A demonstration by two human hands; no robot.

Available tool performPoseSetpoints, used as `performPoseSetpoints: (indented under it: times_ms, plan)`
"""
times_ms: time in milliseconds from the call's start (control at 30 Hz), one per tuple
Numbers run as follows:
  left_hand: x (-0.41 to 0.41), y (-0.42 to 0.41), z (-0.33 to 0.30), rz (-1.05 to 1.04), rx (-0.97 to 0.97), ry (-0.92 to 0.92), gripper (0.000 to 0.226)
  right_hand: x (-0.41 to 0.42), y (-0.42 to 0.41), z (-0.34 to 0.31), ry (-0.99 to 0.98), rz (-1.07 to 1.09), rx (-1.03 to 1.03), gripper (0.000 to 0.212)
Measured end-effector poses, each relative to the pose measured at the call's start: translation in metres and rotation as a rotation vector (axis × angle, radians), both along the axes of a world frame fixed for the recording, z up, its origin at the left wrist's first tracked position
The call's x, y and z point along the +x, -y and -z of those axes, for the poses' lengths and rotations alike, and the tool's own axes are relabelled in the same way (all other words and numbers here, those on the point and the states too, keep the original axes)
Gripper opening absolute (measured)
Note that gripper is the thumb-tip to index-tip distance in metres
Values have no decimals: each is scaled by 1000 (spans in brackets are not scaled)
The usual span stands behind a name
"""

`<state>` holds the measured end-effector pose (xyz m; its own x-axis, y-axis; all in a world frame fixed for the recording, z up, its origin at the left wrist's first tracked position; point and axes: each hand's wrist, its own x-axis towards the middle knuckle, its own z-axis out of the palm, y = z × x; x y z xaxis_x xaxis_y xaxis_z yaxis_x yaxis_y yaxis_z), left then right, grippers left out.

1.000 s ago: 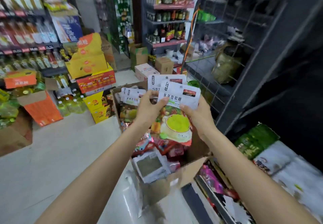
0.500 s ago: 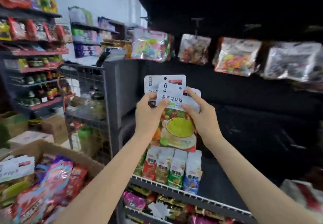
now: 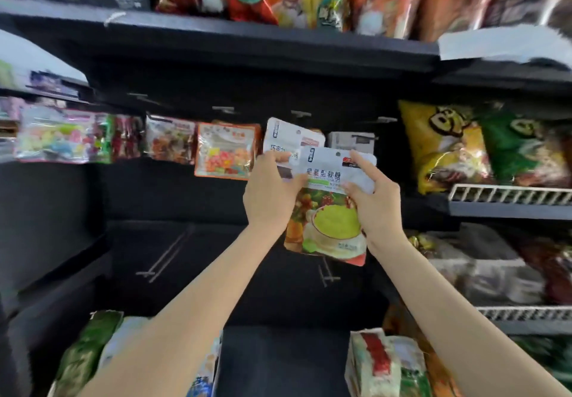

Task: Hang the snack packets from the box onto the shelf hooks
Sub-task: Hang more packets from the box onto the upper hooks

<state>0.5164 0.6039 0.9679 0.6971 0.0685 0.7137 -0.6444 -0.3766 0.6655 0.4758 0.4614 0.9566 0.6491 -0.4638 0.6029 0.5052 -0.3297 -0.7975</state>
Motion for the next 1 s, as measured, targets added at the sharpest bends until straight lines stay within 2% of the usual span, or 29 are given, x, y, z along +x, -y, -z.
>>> performPoseSetpoints:
  times_ms: [267, 367, 733, 1000]
  plan:
    - [7, 90, -13, -318, 162, 196, 40, 34, 99, -31, 35, -27, -19, 50]
    - [11, 105, -14, -387, 196, 213, 41, 51, 116, -36, 32, -57, -25, 50]
    - [31, 124, -18, -428, 219, 175, 42, 83, 136, -39, -19, -67, -69, 49]
    - [46, 126, -19, -395, 205, 136, 44, 104, 153, -34, 46, 14, -84, 51]
